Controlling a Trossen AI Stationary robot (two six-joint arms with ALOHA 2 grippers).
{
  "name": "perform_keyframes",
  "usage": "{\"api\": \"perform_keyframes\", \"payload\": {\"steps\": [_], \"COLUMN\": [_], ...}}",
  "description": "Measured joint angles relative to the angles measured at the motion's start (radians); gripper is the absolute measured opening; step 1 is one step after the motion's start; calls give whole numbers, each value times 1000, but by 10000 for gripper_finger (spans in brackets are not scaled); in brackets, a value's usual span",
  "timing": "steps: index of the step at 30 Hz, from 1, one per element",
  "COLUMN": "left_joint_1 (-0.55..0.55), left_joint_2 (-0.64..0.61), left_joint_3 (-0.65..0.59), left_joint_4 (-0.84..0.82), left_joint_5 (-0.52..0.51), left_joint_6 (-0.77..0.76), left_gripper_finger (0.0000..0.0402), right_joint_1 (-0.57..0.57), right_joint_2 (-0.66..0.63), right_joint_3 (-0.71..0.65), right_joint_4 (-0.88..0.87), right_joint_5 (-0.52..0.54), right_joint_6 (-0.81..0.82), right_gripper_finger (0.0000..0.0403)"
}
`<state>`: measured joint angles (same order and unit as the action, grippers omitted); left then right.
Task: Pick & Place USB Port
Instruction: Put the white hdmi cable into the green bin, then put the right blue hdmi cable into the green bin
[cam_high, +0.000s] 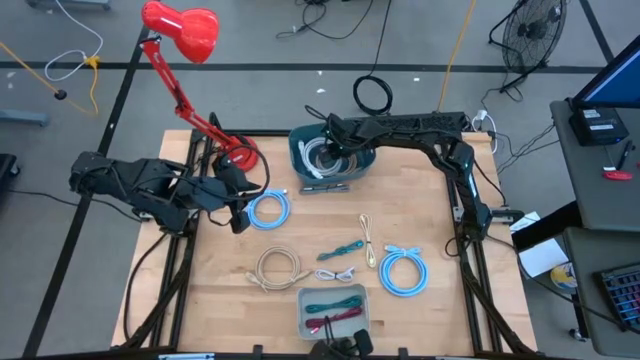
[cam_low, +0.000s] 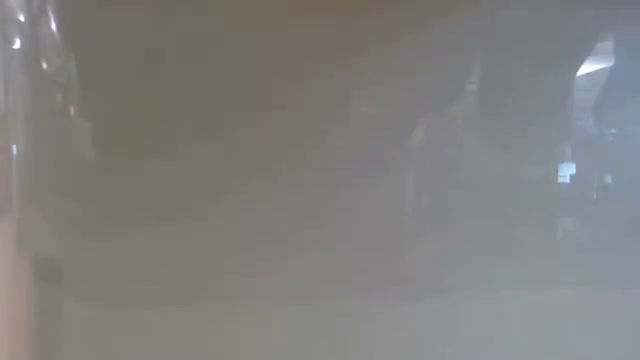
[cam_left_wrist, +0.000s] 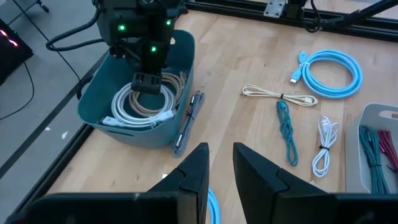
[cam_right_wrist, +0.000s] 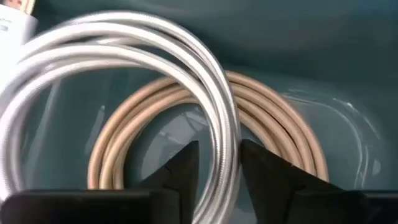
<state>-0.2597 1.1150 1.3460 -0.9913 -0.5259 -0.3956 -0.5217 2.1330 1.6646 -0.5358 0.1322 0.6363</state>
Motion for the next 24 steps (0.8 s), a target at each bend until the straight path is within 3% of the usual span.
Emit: {"api": "perform_keyframes", "payload": {"steps": [9, 16, 24], "left_joint_1": [-12, -11, -10], "left_joint_2": [0, 0, 0], "left_joint_3": [0, 0, 0], "left_joint_4": [0, 0, 0], "left_joint_5": [-1, -1, -1], "left_joint_6": [-3, 7, 37], "left_gripper_finger": [76, 76, 76], "right_joint_1": [0, 0, -6], "right_joint_2": [0, -24, -153], "right_joint_3": [29, 95, 111], "right_joint_4": [24, 77, 192], "right_joint_5": [-3, -33, -64], "right_joint_6": [32, 27, 29], "right_gripper_finger": [168, 173, 173]}}
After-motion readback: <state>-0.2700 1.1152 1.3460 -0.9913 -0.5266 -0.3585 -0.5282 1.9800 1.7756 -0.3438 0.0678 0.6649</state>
